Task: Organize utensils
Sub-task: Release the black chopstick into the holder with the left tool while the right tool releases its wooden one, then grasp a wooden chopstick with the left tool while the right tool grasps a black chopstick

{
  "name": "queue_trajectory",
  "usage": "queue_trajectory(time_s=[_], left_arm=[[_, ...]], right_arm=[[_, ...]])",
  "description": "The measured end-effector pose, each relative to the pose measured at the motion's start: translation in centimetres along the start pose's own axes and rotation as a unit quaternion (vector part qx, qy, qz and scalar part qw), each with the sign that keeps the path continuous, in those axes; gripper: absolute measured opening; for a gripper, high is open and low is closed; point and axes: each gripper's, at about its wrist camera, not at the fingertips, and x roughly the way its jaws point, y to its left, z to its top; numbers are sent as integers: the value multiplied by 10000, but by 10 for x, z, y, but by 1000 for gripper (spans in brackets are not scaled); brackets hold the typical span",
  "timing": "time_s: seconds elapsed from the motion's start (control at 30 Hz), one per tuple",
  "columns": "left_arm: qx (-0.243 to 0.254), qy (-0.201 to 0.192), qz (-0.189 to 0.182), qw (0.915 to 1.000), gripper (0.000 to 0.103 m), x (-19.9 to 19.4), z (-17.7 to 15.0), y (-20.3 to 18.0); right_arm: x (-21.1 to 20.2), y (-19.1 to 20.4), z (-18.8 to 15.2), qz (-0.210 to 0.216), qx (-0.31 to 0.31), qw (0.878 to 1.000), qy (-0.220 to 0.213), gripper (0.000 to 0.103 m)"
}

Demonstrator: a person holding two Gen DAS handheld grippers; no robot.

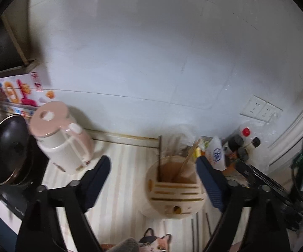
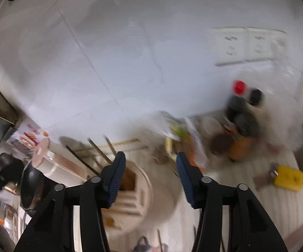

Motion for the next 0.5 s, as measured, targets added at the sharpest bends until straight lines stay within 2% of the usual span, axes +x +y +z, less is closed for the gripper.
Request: queue_trajectory(time_s=[0.03,0.07,0.17,0.23,0.33,0.43,0.5], left_arm=[[14,-24,125,9999,101,-1,-7,4],[20,-36,206,9998,103,-1,-15,8],[189,79,419,9989,103,8,-40,13],[269,296,396,9984,103,18,-58,16],[358,710,530,9954,103,44,-91,16],[402,1060,638,9915,103,67,-123,10],[379,1350,695,9877,103,85,-145,6]], right_arm=[[-6,-8,-9,-134,61,9999,16,59],[-10,-12,-17,-212,104,9997,23,62],[-19,-31,-47,-512,292,9981,168,69],[-19,-41,-65,-681,358,9967,247,74],[-13,-59,-94,-966,397,9935,452,74],[0,-71,-119,-1042,358,9906,813,74],[12,-78,-135,-1096,231,9880,1067,70]])
